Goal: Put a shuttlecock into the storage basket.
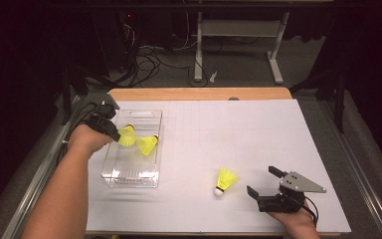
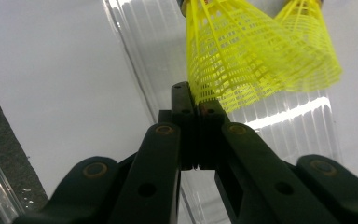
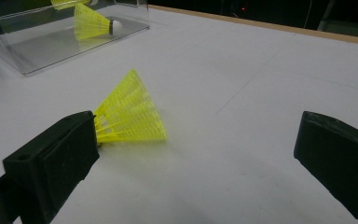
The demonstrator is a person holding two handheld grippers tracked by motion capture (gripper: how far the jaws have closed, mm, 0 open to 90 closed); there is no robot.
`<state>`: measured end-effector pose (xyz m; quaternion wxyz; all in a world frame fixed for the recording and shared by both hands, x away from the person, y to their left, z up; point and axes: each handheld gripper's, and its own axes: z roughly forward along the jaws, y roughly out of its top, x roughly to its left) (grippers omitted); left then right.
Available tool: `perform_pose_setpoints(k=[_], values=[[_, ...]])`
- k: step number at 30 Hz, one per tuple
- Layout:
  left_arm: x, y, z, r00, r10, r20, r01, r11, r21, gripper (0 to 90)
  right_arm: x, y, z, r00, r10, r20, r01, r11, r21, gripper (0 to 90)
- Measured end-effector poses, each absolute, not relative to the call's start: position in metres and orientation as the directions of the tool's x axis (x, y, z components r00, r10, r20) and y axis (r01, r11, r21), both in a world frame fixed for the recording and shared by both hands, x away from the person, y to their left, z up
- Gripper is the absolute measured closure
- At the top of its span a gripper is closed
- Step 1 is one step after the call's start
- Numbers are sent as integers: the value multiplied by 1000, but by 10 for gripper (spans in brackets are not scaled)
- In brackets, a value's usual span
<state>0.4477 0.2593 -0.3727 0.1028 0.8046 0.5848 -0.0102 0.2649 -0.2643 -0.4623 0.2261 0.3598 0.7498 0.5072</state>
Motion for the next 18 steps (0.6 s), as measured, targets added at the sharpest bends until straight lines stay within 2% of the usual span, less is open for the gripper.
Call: perform_pose_setpoints(k=[6,18], values=[[449,259,-382,313,938,-145,946,-295,138,889,265,-265,-462,-638,770,27,311,225,924,3],[452,249,-393,328,939,-106,941,-315,124,887,265,-265,-462,-638,769,26,309,225,924,3]])
